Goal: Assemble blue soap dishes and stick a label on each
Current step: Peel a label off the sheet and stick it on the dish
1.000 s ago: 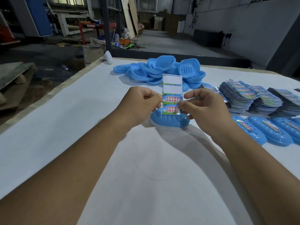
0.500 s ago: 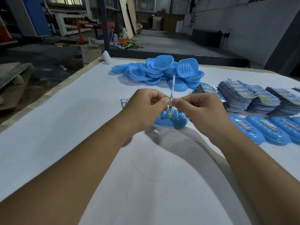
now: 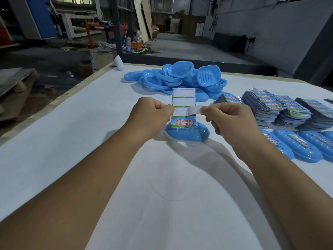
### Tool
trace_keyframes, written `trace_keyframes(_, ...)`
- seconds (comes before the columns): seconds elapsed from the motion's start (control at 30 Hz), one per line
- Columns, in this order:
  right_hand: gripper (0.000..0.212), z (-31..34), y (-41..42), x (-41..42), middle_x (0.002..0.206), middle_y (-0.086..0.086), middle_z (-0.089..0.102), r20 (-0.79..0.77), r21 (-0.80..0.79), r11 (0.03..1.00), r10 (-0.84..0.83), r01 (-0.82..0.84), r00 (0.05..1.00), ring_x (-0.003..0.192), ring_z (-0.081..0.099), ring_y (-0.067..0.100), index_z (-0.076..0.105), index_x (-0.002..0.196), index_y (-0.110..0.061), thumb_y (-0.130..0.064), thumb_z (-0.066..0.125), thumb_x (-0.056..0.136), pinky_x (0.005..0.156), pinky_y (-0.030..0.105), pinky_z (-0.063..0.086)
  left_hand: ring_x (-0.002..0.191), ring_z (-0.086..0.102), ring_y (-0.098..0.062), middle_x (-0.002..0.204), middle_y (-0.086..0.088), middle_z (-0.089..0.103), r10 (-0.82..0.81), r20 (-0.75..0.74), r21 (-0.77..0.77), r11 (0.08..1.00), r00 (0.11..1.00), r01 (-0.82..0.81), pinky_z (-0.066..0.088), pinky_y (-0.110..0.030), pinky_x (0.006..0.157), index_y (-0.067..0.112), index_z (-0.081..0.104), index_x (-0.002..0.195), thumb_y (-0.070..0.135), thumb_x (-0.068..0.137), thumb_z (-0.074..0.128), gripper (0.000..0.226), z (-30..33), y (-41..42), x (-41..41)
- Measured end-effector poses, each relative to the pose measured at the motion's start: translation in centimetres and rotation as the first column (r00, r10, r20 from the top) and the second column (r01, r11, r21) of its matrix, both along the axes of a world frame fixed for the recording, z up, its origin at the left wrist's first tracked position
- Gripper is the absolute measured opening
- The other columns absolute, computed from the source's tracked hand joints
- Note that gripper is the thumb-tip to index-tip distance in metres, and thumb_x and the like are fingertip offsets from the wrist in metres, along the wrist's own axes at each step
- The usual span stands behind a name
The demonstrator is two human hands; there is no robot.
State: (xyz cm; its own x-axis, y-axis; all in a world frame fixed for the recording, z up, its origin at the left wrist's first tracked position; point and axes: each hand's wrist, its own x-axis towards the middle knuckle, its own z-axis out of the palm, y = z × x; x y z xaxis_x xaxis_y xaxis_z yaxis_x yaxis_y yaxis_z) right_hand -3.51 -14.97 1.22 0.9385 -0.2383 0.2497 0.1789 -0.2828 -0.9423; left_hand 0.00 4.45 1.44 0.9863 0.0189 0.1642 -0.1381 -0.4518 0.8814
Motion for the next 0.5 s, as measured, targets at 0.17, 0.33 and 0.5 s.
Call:
trace_keyframes(0.17,0.019,0.2,-0.3,0.0,0.061,-0.008,0.063,-0.037,0.059,0.998,-0.022,0.025,0.999,0.059,0.044,0.013,0.077,0.064,-0.022,-0.028,0.078,0.082,0.055,0.025,0.040,0.053,0.049,-0.020,0.055,-0.004,0.060,0.068,-0.017,0.072,0.995,0.998,-0.066,0.045,-0.033,0.055,-0.006,0.067,0.070,0.025,0.086,0.058,0.036,0.0,0.6,0.4)
trace_keyframes(0.33,0.019,0.4,-0.5,0.2,0.061,-0.008,0.062,-0.064,0.099,0.994,-0.050,0.056,0.997,0.054,0.044,0.010,0.076,0.061,-0.023,-0.030,0.078,0.079,0.049,0.020,0.040,0.051,0.042,-0.021,0.048,0.003,0.049,0.182,0.074,0.312,0.930,0.981,-0.196,0.033,-0.028,0.051,0.014,0.046,0.051,0.032,0.085,0.059,0.041,-0.1,1.5,0.7)
trace_keyframes(0.5,0.022,0.2,-0.5,0.2,0.060,-0.009,0.062,-0.062,0.096,0.994,-0.052,0.058,0.997,0.052,0.044,0.009,0.075,0.058,-0.026,-0.030,0.078,0.079,0.047,0.019,0.040,0.064,0.054,-0.021,0.082,-0.005,0.064,0.271,0.149,0.691,0.659,0.951,-0.297,0.033,-0.029,0.052,0.016,0.063,0.090,0.045,0.095,0.047,0.034,0.3,2.7,1.4)
